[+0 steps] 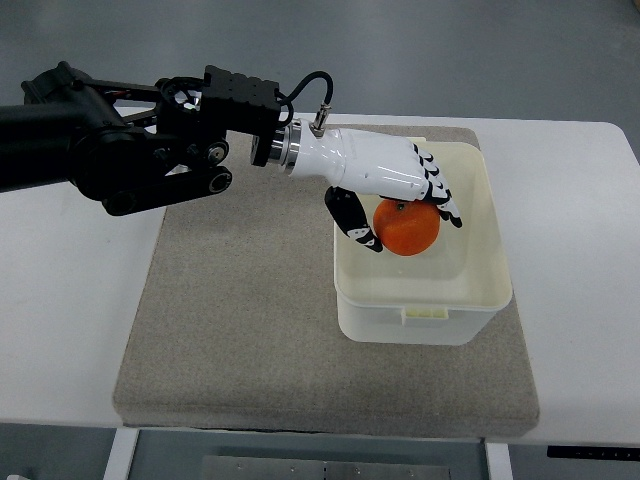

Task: Put orange in box with left hand
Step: 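Open the left hand to drop the orange into the box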

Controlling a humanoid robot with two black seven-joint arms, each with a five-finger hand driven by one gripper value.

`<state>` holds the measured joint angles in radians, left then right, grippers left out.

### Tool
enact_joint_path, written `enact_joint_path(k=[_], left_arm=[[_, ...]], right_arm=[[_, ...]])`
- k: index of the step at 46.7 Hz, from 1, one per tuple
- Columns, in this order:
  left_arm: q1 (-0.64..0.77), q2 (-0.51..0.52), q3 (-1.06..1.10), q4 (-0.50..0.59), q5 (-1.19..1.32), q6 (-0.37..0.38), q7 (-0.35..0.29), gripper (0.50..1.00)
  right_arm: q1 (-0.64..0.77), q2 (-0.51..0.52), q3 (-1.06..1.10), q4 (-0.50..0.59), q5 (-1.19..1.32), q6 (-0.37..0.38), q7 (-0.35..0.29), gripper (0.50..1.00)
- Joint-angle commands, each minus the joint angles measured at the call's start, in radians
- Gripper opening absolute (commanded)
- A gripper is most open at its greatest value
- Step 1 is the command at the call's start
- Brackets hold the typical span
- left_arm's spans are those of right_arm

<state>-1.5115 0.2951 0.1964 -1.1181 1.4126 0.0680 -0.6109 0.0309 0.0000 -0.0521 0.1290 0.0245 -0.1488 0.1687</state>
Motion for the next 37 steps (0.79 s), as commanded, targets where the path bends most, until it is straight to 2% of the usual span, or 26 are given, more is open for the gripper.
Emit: enact_joint_path(k=[1,3,5,6,21,29,37], left_arm=[[0.001,-0.001,0.0,0.001,-0.001,-0.001,0.0,0.883],[0.001,0.001,0.0,0.001,-0.001,-0.001,0.0,0.898],[0.002,0.001,0.0,0.0,-0.001,-0.004,0.0,0.96],[0.002,0.001,0.0,0.0,-0.001,-0.004,0.0,0.971],[0.001,0.002,-0.02,0.026,-0.021,-0.005,0.0,0.988],[-0.006,0.004,-0.025,0.142,-0.024,-0.004,0.0,0.988],[-0.007,0.006,-0.04,0.355,-0.024,0.006,0.0,0.984]], right_arm=[[0.0,0.0,0.0,0.0,0.0,0.0,0.0,0.926],[0.0,0.0,0.0,0.0,0.0,0.0,0.0,0.926],[0.0,0.0,0.0,0.0,0.0,0.0,0.0,0.926],[0.0,0.0,0.0,0.0,0.0,0.0,0.0,0.926],[0.0,0.0,0.0,0.0,0.0,0.0,0.0,0.926],[0.0,0.0,0.0,0.0,0.0,0.0,0.0,0.926],[0.0,0.0,0.0,0.0,0.0,0.0,0.0,0.926]])
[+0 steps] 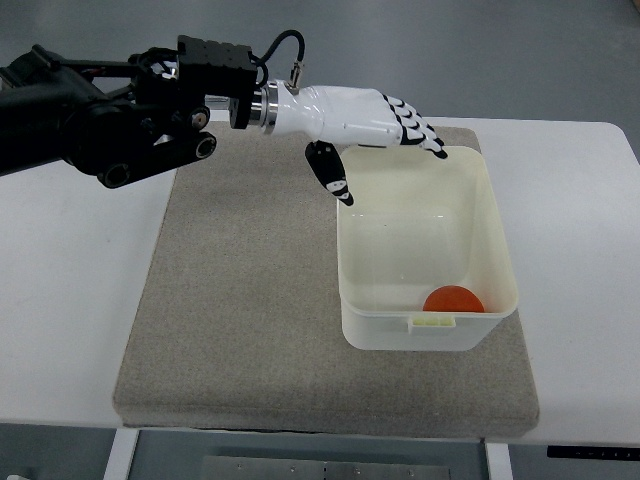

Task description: Put orange in box with left hand

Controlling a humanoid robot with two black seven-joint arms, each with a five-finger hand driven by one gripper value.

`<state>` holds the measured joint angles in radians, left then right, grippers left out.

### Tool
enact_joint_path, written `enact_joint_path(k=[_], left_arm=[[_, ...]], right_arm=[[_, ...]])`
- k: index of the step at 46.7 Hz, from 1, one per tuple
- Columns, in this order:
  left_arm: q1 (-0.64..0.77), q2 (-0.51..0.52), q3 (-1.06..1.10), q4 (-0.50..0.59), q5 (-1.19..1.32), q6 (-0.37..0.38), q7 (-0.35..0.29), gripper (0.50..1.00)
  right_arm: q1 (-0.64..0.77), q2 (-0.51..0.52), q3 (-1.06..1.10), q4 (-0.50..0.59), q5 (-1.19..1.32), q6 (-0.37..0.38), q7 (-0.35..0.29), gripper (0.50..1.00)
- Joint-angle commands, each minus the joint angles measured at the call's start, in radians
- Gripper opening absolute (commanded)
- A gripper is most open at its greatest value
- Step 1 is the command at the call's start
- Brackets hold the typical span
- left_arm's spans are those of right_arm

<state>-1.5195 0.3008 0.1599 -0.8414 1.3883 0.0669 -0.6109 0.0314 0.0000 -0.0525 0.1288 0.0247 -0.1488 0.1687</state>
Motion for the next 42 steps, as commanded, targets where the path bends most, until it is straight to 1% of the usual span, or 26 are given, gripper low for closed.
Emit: enact_joint_path(k=[1,12,17,21,32,34,38,42], left_arm=[[0.001,0.001,-0.003,0.1,0.0,0.01,0.0,0.986],[0.033,0.0,0.004,0.347,-0.043,0.048,0.0,0.977],[0.064,-0.005,0.006,0.444,-0.095,0.053,0.0,0.973],[0.1,-0.014,0.004,0.499,-0.147,0.053,0.0,0.971],[0.212,-0.068,0.009,0.599,-0.385,0.054,0.0,0.964],[0.219,-0.068,0.009,0.605,-0.391,0.054,0.0,0.964],[0.235,-0.068,0.001,0.601,-0.403,0.057,0.0,0.984],[0.246,-0.068,0.0,0.602,-0.439,0.076,0.0,0.988]], right_arm=[[-0.001,0.0,0.0,0.0,0.0,0.0,0.0,0.926],[-0.001,0.0,0.0,0.0,0.0,0.0,0.0,0.926],[-0.001,0.0,0.0,0.0,0.0,0.0,0.0,0.926],[-0.001,0.0,0.0,0.0,0.0,0.0,0.0,0.926],[-0.001,0.0,0.0,0.0,0.0,0.0,0.0,0.926],[-0.001,0.0,0.0,0.0,0.0,0.0,0.0,0.926],[-0.001,0.0,0.0,0.0,0.0,0.0,0.0,0.926],[-0.001,0.0,0.0,0.0,0.0,0.0,0.0,0.926]])
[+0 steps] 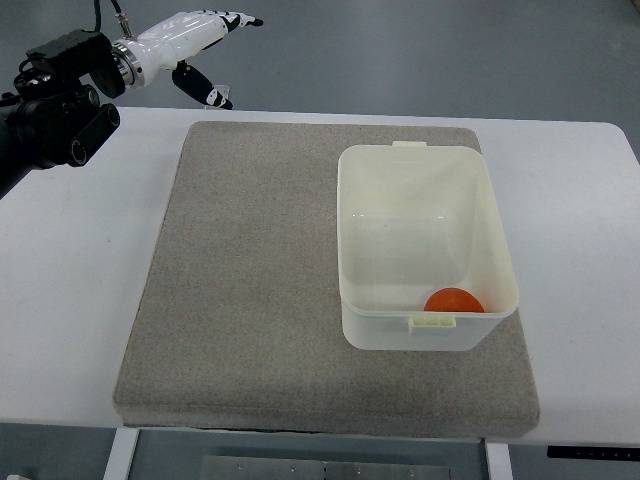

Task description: Put orange in box with left hand

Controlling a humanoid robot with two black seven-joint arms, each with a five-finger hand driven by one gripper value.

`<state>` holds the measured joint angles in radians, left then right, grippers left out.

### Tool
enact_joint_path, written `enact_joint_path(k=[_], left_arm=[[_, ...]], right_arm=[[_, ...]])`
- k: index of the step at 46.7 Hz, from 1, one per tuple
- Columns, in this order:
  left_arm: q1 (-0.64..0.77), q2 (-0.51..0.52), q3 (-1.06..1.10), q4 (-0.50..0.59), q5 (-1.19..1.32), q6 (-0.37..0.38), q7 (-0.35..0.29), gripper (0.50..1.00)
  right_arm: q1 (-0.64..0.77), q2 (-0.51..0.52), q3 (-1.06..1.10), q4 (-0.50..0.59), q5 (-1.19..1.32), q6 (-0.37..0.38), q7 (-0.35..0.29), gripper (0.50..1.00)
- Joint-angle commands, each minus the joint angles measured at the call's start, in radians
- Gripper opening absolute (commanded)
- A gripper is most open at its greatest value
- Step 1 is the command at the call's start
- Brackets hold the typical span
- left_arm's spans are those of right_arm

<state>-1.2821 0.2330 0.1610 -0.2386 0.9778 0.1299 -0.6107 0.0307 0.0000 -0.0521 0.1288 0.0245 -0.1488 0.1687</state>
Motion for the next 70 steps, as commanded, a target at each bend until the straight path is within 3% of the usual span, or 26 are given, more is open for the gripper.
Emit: enact_joint_path(k=[1,7,17,28,37,50,70], left_arm=[[0.013,0.0,0.0,-0.002,-0.04,0.017,0.0,0.988],[0.04,-0.003,-0.001,-0.002,-0.112,0.034,0.0,0.988],[0.052,-0.004,-0.012,0.005,-0.372,0.002,0.0,0.99],[0.119,-0.007,-0.017,0.056,-0.665,-0.205,0.134,0.99],[0.173,-0.027,-0.08,0.087,-0.838,-0.311,0.131,0.994],[0.216,-0.017,-0.373,0.093,-0.872,-0.427,0.124,1.0],[0.251,-0.015,-0.574,0.091,-0.91,-0.524,0.114,1.0]], right_arm=[[0.0,0.0,0.0,0.0,0.0,0.0,0.0,0.926],[0.0,0.0,0.0,0.0,0.0,0.0,0.0,0.926],[0.0,0.0,0.0,0.0,0.0,0.0,0.0,0.926],[0.0,0.0,0.0,0.0,0.0,0.0,0.0,0.926],[0.001,0.0,0.0,0.0,0.0,0.0,0.0,0.926],[0.0,0.0,0.0,0.0,0.0,0.0,0.0,0.926],[0.001,0.0,-0.002,0.0,0.0,0.0,0.0,0.926]])
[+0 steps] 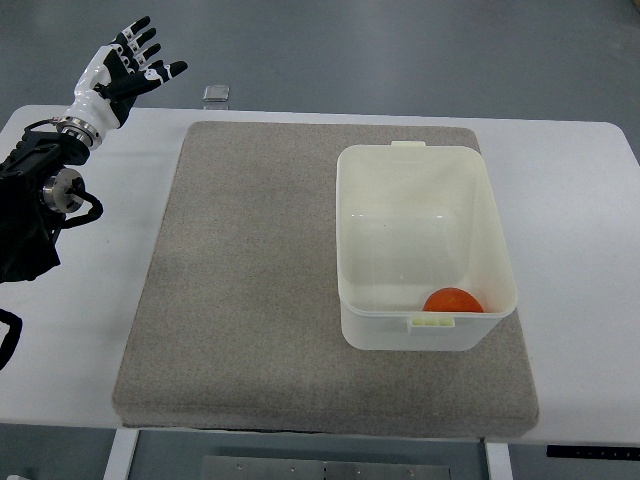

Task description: Put orange in box with left hand

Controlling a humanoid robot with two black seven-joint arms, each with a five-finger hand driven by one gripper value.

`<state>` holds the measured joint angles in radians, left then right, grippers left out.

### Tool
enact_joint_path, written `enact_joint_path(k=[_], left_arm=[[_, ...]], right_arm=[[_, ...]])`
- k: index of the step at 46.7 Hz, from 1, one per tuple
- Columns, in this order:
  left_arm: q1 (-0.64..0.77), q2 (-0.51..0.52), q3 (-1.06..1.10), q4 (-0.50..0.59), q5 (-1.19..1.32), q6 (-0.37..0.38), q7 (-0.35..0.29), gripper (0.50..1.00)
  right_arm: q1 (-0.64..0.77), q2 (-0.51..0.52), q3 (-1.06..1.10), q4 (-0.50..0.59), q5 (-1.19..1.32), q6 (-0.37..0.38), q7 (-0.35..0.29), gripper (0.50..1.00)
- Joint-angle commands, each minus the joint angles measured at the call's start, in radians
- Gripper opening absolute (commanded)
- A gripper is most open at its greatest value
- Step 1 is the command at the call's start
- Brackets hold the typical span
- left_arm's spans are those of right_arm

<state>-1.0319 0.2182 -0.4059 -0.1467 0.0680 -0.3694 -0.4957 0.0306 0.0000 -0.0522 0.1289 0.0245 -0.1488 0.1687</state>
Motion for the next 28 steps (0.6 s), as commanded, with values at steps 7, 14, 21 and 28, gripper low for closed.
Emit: enact_joint_path(k=[7,14,21,28], left_arm=[[-0.002,-0.025,-0.005,0.036,-0.001,0.088,0.012,0.981],[-0.004,-0.043,-0.008,0.033,-0.005,0.225,0.061,0.994],[-0.005,-0.043,-0.048,0.026,-0.1,0.14,0.098,0.996],[-0.013,-0.068,-0.053,0.027,-0.229,0.122,0.108,0.99]], right_arm=[[0.0,0.0,-0.001,0.0,0.0,0.0,0.0,0.926],[0.0,0.0,0.0,0.0,0.0,0.0,0.0,0.926],[0.0,0.0,0.0,0.0,0.0,0.0,0.0,0.926],[0.0,0.0,0.0,0.0,0.0,0.0,0.0,0.926]])
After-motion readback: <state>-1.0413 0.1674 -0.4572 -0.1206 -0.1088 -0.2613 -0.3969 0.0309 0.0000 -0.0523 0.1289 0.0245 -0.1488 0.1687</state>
